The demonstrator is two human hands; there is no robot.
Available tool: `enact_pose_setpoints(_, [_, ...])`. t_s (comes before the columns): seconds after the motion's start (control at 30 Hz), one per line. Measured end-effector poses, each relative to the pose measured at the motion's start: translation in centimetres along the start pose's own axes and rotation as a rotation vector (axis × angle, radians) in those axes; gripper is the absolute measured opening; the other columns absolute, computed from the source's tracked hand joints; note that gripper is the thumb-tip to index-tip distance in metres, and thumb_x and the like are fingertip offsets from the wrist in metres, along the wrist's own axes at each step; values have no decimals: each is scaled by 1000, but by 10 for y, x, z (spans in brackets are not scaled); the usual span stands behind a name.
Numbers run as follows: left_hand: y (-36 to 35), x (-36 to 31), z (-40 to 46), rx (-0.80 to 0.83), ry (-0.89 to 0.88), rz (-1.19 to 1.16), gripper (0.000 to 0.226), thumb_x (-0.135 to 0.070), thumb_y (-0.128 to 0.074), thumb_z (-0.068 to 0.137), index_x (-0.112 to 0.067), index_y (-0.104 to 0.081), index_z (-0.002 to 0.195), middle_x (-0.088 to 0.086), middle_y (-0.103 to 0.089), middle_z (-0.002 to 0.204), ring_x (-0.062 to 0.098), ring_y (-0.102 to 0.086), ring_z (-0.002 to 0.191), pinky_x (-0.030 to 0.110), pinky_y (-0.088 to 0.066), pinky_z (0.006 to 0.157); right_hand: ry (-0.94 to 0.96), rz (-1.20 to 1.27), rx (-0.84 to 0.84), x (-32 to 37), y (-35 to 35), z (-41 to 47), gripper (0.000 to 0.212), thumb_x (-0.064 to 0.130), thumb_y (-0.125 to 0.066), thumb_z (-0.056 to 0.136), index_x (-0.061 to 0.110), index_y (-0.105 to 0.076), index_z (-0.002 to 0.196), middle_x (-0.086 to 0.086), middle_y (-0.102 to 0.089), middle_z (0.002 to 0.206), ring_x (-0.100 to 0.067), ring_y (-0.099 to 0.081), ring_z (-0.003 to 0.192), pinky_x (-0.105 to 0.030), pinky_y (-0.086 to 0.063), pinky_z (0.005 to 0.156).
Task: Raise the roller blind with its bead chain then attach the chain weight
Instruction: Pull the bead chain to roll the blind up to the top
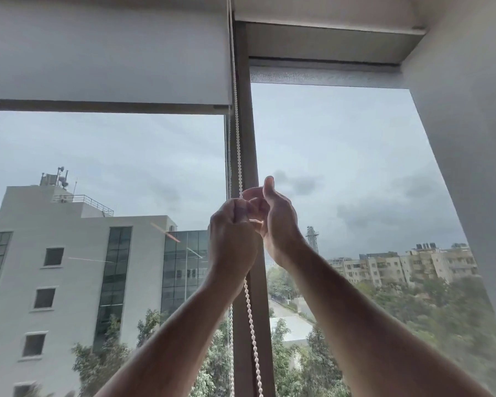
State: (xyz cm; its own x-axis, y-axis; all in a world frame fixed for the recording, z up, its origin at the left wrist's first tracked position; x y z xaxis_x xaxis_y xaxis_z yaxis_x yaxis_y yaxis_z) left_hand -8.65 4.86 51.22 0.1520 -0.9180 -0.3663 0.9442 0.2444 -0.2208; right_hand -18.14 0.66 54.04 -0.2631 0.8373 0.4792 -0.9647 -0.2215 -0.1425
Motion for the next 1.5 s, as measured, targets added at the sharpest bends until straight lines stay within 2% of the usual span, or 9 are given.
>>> enact_pose_setpoints(0.07, [8,3,-4,-23,-36,52,39,-6,-40,98,-17,-62,68,-13,-54,55,-7,-47,49,10,-34,46,-20,31,14,6,-2,12,57,49,-37,103,15,-71,73,3,-53,56,-10,-61,53,-26,-53,56])
enact_pose_setpoints(0.27, [10,17,-24,4,-5,126,33,-12,-43,101,-17,-67,80,-13,-63,71,-5,-54,66,12,-39,59,-102,7,25,29,-25,39,49,43,-34,106,10,-67,92,-2,-67,66,-15,-68,57,-35,-59,58])
enact_pose_setpoints(0.47, [8,28,-35,8,-18,131,32,-16,-45,101,-19,-65,76,-13,-51,46,-1,-45,44,15,-32,43,-67,71,-205,41,-41,54,32,8,-34,97,12,-55,73,2,-31,52,-9,-23,32,-17,-18,34])
enact_pose_setpoints(0.57, [10,34,-34,20,-12,115,32,-19,-44,102,-22,-64,77,-21,-56,52,-2,-46,47,14,-34,46,55,-82,-255,43,-44,48,32,13,-39,92,19,-52,63,5,-34,42,-14,-27,32,-19,-24,37])
enact_pose_setpoints(0.83, [20,62,-23,156,182,-52,40,-24,-37,105,-5,-66,87,8,-55,64,22,-50,57,32,-43,53,190,-213,-271,32,-40,23,28,27,-40,81,25,-52,56,-9,-37,58,-27,-35,59,-42,-29,55])
enact_pose_setpoints(1.03, [27,45,15,91,175,-46,42,-38,-34,104,-15,-66,91,14,-67,89,24,-61,80,36,-50,70,221,-240,-263,20,-33,3,31,29,-39,87,24,-54,60,-4,-42,52,-25,-41,56,-41,-35,55])
enact_pose_setpoints(1.17, [17,22,35,112,91,-27,45,-40,-38,103,-7,-69,100,22,-71,98,26,-65,83,47,-55,76,244,-155,-235,7,-25,-7,44,15,-42,96,21,-50,53,13,-49,44,-6,-48,43,-20,-39,44])
enact_pose_setpoints(1.27, [4,6,46,128,57,-6,42,-38,-45,102,-5,-69,93,14,-73,88,24,-69,82,41,-55,76,299,-179,-227,-2,-22,-19,47,9,-44,95,26,-54,52,19,-51,45,4,-46,43,-12,-35,42])
enact_pose_setpoints(1.5, [-17,-14,56,168,115,-77,35,-24,-50,101,-11,-67,73,-7,-54,42,11,-56,47,18,-42,41,297,-207,-202,-16,-15,-29,48,25,-44,101,24,-49,54,10,-38,47,-17,-34,50,-33,-25,49])
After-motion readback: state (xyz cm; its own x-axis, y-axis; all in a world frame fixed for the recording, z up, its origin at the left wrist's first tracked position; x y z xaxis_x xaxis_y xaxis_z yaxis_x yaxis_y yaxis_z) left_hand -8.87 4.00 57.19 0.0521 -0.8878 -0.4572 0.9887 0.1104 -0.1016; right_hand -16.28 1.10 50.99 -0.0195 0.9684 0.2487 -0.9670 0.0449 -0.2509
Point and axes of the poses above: each hand's wrist, its own z-axis towards the middle knuckle, its own y-axis out of the back of the hand, x = y × z, the point moved 5 cm from there along z, towards the middle knuckle
